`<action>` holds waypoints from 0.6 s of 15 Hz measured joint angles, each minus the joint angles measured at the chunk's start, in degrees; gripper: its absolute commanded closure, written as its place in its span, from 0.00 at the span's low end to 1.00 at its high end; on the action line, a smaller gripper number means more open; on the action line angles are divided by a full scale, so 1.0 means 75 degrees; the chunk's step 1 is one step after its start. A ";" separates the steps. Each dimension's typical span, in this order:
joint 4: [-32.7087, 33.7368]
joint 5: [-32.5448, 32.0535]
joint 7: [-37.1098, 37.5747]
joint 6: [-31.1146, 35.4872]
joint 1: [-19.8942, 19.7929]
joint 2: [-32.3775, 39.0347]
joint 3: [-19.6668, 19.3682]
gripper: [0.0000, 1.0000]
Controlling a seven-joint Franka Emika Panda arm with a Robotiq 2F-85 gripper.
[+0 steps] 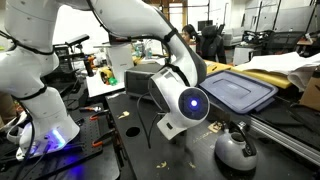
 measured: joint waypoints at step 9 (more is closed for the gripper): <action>0.0025 0.0000 -0.0003 -0.0048 0.0034 0.0027 0.0000 0.00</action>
